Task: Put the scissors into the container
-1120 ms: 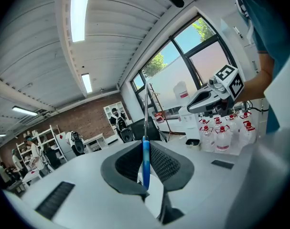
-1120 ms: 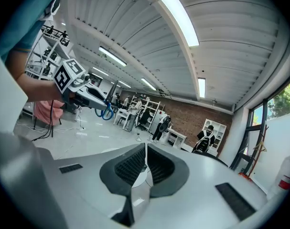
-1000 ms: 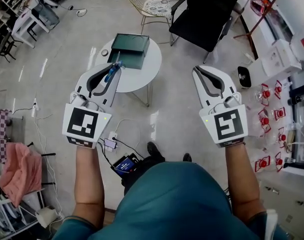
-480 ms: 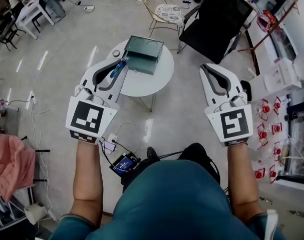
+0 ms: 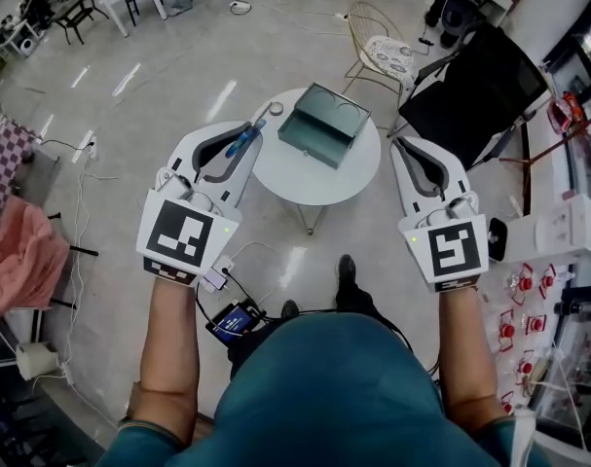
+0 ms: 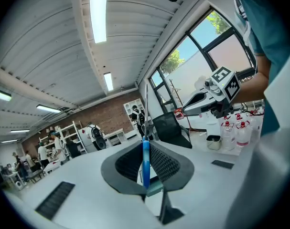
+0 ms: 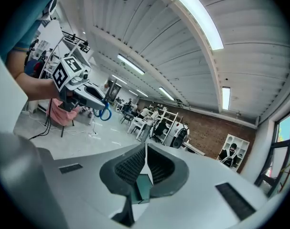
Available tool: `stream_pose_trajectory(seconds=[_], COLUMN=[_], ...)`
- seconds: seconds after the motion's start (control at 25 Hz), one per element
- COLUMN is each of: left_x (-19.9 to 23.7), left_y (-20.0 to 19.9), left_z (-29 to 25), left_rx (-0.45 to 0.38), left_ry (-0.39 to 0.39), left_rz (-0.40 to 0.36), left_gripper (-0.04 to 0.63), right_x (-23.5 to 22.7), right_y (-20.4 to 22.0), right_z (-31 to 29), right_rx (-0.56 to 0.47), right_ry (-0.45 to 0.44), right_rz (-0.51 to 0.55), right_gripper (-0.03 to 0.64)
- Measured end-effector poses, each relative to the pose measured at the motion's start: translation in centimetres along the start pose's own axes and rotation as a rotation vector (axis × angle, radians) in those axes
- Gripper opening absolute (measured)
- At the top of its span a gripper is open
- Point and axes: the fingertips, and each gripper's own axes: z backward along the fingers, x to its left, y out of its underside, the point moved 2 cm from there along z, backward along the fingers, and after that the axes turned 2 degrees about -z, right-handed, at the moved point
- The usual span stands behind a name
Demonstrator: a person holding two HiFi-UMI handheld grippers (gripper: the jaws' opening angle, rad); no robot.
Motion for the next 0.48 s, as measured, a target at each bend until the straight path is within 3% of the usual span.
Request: stream_pose_trajectory(seconds=[0.48], left_x=[0.5], left_y=[0.9], left_z=[-5.1], left_rx=[0.105], left_ry=[-0.047], left_rz=[0.021], left_gripper=[0.055], right_x=[-4.2], right_y=[2.7], right_z=[-5.1], right_rx=[-0.015], right_ry=[-0.104], right_rz=[-0.033], right_gripper=[0.038])
